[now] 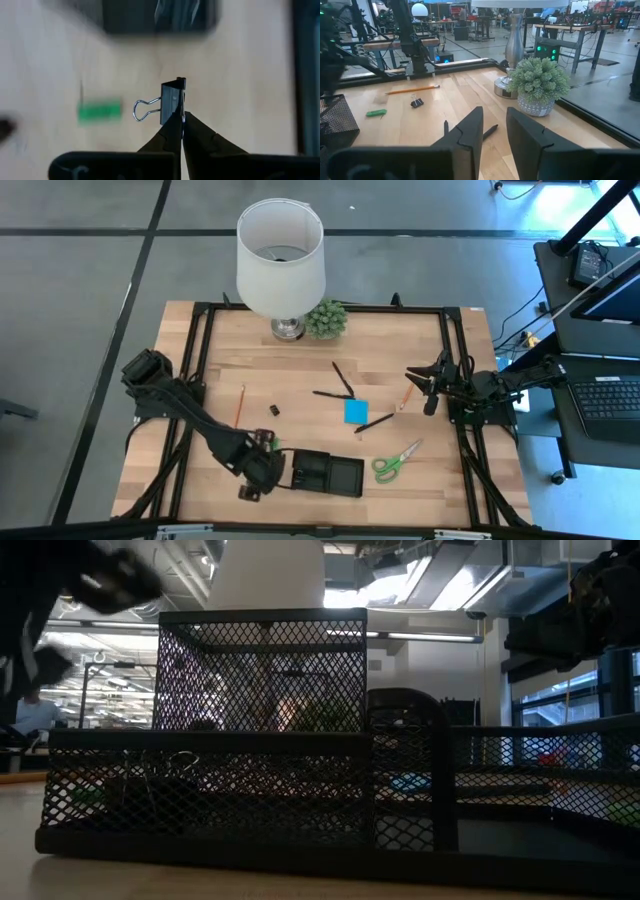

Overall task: Pick and place office supplies into organizer
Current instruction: Put the bottom black binder clip into the desk organizer

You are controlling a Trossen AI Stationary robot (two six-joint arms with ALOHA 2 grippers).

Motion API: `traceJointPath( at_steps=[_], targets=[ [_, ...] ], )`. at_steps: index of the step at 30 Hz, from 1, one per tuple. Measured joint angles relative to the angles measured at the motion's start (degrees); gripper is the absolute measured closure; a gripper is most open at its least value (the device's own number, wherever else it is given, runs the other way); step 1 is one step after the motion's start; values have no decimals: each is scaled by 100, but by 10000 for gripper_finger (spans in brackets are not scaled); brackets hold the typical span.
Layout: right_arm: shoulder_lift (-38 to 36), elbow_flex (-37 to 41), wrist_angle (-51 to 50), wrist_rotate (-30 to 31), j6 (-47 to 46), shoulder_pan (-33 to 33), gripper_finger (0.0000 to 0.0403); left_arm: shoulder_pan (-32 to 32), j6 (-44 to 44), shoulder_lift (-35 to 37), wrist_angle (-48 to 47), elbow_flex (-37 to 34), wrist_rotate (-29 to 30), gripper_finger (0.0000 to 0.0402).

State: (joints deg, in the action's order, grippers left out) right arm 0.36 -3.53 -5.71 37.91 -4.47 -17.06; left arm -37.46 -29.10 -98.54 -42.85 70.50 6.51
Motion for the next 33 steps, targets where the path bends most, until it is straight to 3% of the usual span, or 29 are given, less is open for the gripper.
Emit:
traceJointPath(
  at_steps=[4, 13, 26, 33],
  targets=[
    [0, 1, 1, 0, -140, 0, 314, -199, 117, 0, 879, 7, 517, 399],
    [0, 2, -1, 2, -151, 2, 314, -533, 116, -248, 1890, 9, 1956, 399],
    [-1, 0, -1, 0, -280, 0, 314, -441, -252, -988, 2358, 7, 2117, 399],
    [0, 0, -1, 0, -280, 0, 314, -391, -139, -1122, 2330, 7, 1741, 399]
  ],
)
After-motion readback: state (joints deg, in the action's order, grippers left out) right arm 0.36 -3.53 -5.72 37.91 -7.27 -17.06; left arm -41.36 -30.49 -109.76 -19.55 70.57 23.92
